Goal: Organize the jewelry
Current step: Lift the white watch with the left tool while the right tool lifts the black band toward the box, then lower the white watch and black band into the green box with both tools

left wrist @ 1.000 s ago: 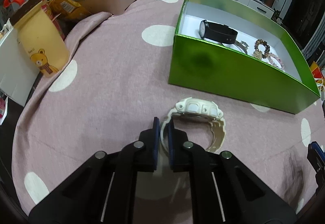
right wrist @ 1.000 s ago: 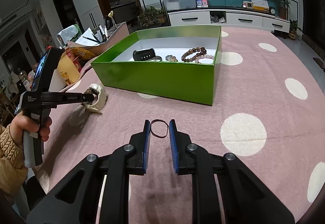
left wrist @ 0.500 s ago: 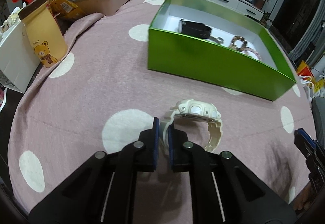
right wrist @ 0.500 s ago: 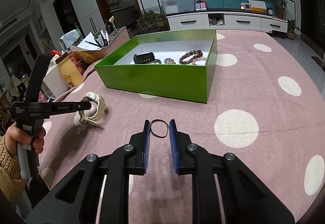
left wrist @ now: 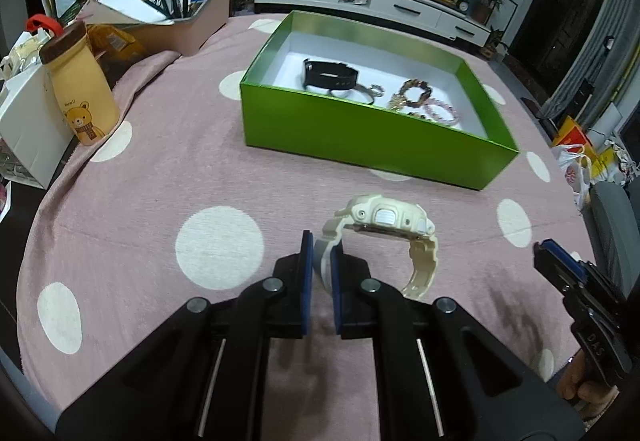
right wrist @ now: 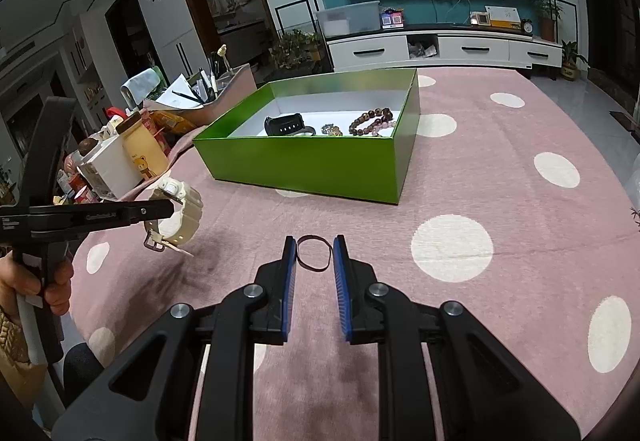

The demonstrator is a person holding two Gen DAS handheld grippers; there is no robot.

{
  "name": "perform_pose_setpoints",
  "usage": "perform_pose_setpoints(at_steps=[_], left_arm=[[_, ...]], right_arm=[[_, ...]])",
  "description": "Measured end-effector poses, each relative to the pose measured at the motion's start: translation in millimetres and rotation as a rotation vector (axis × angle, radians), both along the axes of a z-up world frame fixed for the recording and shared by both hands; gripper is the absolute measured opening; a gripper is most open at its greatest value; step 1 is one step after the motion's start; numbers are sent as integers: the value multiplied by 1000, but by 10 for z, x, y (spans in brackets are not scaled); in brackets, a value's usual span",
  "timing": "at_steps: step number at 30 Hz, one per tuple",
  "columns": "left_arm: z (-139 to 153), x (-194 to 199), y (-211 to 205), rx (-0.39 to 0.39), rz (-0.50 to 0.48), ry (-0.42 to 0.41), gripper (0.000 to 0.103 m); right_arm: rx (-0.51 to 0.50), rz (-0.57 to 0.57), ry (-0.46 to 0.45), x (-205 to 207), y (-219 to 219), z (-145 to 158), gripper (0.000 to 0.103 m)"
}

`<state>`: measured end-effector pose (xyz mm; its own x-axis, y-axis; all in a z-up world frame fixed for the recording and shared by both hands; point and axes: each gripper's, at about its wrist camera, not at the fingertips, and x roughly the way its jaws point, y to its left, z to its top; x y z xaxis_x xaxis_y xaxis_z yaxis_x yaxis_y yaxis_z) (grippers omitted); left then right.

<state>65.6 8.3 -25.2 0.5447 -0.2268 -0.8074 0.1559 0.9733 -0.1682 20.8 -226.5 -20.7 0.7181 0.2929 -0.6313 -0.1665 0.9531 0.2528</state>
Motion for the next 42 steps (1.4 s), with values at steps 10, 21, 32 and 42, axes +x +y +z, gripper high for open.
perform_pose_setpoints(at_steps=[10,21,32,42], left_arm=[[217,-134,-52,-24,-23,-41,8],[422,-202,-24,-34,-26,-87,8],[590,-177,-10,-39,-22,-127,8],[710,-61,-23,-35,-27,-159,8]], right_arm=[[3,-5,-28,-94,-18,105,18],[3,-3,-81,-122,-14,298,18],[-5,1,-138,-35,1,504,18],[-17,0,-170,121,13,633,18]])
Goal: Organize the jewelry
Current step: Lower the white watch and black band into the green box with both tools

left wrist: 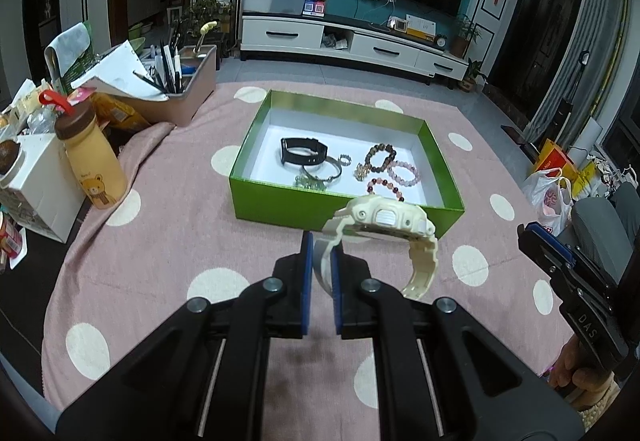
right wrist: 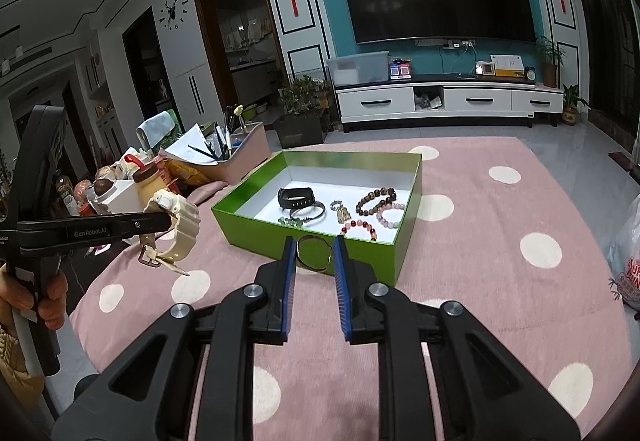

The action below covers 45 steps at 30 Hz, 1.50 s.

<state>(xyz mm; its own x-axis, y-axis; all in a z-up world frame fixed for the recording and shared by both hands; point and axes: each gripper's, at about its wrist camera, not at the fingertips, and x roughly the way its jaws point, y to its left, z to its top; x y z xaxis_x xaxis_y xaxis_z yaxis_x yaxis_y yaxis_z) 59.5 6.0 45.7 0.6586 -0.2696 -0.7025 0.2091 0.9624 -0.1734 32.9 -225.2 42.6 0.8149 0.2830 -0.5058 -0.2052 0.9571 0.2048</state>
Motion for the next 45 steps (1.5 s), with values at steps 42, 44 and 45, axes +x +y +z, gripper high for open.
perform_pose_setpoints(at_steps=[42,44,45], left_arm=[[-109,1321,-372,26,3,3,8],[-141,1357,-407,31,0,10,8],[-158,1379,-429,34,-2,13,8]], right_arm=[[-57,-3,16,1228,-49,59,18],[-58,-2,22,1270,-45,38,18],[-58,-2,24,1291,-45,30,18]])
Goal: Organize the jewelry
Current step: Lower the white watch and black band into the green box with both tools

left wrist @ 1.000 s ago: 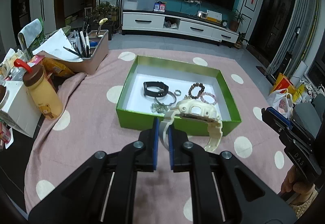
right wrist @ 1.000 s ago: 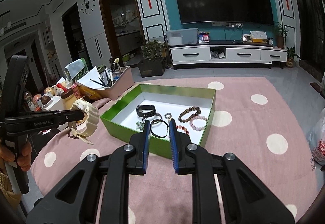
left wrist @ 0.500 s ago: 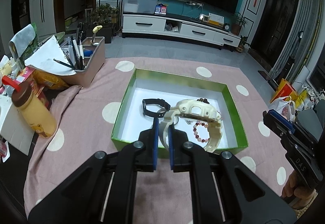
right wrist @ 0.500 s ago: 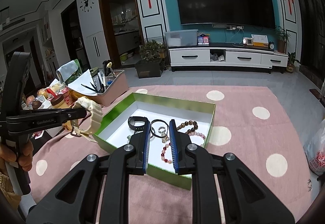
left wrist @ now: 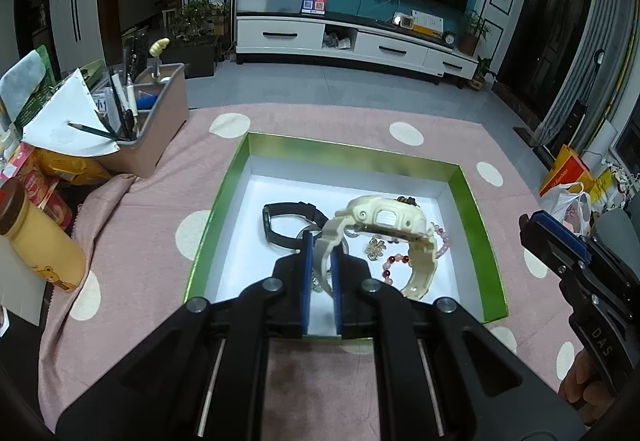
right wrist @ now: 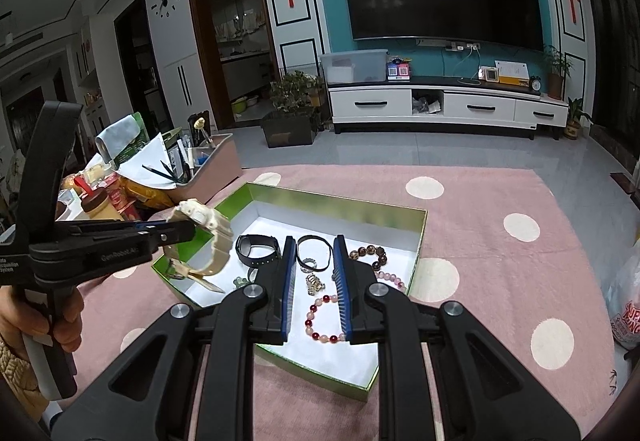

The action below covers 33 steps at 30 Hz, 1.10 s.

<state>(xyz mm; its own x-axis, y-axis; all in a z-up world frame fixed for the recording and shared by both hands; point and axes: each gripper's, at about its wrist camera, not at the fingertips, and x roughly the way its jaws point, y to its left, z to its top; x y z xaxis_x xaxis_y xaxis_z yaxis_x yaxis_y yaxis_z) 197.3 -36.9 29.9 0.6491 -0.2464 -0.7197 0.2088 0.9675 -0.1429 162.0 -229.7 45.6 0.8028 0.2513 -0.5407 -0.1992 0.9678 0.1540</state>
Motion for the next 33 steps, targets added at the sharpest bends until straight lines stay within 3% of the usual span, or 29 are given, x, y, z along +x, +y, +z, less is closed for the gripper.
perform_pose_setpoints(at_steps=[14,33], left_arm=[[-177,196,-166,30,-17,32,8],[-394,322,-344,113,-51,62,9]], right_arm=[[-10,-3,23,181,10,-87,18],[-15,-3,132,453,7,-358,18]])
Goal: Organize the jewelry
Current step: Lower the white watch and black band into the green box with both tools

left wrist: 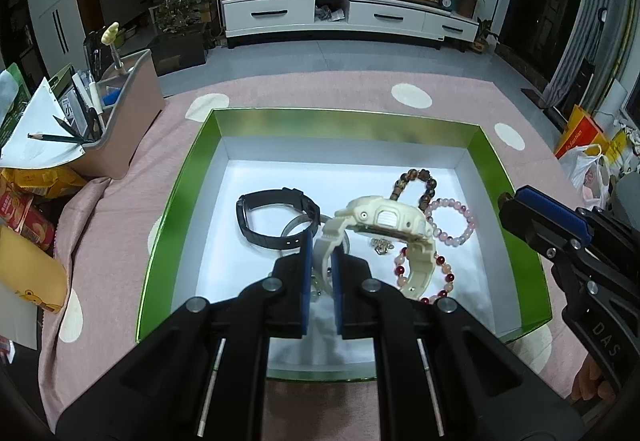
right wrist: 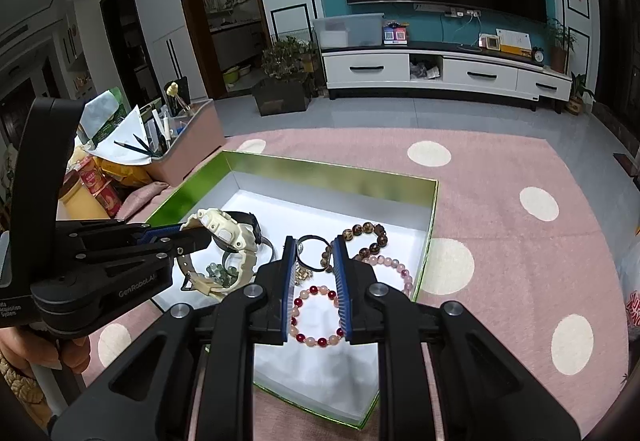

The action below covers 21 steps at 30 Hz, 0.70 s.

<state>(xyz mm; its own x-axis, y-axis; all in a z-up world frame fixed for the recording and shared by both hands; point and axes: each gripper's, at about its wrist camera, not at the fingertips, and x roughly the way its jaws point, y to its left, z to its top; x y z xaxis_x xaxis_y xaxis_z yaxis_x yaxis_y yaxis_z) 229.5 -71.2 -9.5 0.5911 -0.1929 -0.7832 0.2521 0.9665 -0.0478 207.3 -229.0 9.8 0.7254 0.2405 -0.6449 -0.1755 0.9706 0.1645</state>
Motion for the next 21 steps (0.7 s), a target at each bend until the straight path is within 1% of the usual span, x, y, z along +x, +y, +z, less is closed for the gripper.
perform_pose_setpoints(at_steps=[12,21], left_arm=[[-83,42,-87,37,-15,10,9],[-131,76,-129,65,-21,17,9]], right_arm=[[-12,2,26,83,1,-59,18],[-11,-2,64,148,-15,-144,18]])
